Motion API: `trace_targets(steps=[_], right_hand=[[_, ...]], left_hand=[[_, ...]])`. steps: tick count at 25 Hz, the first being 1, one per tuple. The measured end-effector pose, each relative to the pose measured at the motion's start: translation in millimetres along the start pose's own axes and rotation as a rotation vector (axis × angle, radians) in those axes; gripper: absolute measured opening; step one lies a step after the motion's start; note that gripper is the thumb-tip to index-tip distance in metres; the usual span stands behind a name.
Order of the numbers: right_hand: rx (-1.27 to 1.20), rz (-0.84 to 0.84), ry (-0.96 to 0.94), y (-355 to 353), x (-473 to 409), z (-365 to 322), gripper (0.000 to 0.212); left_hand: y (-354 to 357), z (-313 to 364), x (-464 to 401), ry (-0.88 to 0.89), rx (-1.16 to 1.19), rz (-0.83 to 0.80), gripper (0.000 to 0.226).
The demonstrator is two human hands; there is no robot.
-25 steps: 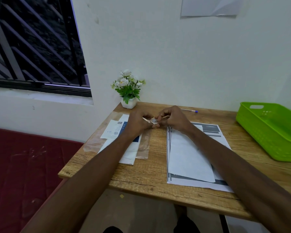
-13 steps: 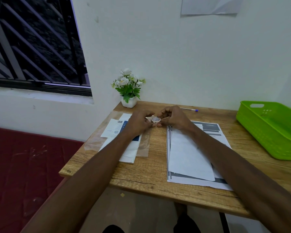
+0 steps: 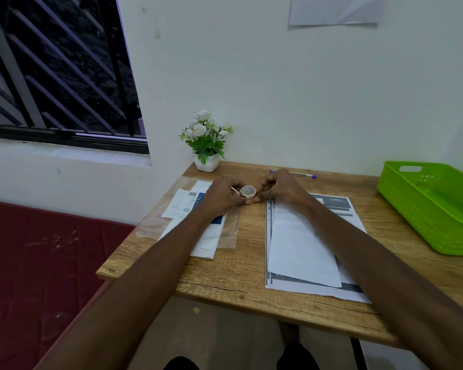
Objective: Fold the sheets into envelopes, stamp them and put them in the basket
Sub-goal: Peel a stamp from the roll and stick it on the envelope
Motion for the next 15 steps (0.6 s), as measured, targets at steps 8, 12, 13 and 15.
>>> trace_targets(steps=[8,12,13,15], right_hand=[[-0.189,-0.082,-0.018,-7.1,-1.2,2.7,0.025],[-0.248,-0.080,-0.015,-11.6,-0.2,3.3,0.029],[-0.251,-0.087,-0.021,-11.3,-0.5,3.2,0.029],[-0.245,-0.101,-0.031,-9.3,-1.5,2.2,0.027]], left_hand=[[-4.8,-2.7,2.9,0.068,-0.019,-0.101,0.058],[-2.8,-2.8,3.3,0.081,-0.050,-0.147,0.064],[-2.3,-2.7,3.7,0.083,-0.070,-0.145,0.063],[-2.3,-2.6,4.3,0.087,-0.076,-0.113,0.062]])
Point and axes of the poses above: each hand's wrist, its own x-axis away from the middle knuckle, its own y-axis out of the palm, z = x × y, the point moved 1 cm from there along -x, towards the middle knuckle, and after that the axes turned 11 degrees about -z, right-handed, at the moved point
